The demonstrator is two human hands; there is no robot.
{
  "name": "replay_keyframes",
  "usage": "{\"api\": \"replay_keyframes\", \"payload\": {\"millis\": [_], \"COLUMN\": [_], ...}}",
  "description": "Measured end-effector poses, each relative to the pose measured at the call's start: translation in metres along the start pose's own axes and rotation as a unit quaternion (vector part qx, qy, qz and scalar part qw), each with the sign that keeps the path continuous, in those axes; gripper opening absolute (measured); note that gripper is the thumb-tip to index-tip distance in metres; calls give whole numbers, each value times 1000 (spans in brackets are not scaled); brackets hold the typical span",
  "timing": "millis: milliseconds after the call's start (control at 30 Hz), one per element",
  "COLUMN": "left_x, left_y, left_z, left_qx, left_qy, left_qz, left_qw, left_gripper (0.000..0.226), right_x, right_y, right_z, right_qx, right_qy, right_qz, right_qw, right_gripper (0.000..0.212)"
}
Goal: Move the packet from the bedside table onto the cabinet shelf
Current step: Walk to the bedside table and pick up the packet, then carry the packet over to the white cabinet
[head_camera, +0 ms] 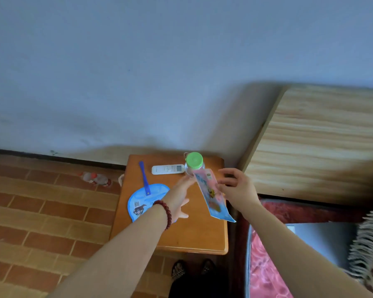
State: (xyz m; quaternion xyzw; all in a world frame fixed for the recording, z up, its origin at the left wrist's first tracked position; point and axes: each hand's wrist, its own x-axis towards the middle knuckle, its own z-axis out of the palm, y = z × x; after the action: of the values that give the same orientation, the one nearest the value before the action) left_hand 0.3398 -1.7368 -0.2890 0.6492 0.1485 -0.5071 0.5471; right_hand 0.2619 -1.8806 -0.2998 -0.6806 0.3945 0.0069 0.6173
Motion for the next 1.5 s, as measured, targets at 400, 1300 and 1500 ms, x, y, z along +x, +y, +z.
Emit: {"api": "replay_keyframes", "payload": {"millis": [400,1300,1500], "left_x": [-95,-189,-234], "left_y": [93,82,63], "left_z": [10,-138,-248], "left_qx": [32,-86,-131], "left_qy": [0,120,177], "left_qz": [146,240,259], "left_qw": [989,959,940], "left_gripper": [59,37,38], "right_x": [-61,-86,-120], "right_y": [-152,-204,-233], "right_z": [-49,104,223], "right_qx": [50,138,119], "right_qy": [-42,-81,-143], "right_qz": [-159,-144,-156], "right_qw": [985,977,970], "right_gripper": [34,20,18]}}
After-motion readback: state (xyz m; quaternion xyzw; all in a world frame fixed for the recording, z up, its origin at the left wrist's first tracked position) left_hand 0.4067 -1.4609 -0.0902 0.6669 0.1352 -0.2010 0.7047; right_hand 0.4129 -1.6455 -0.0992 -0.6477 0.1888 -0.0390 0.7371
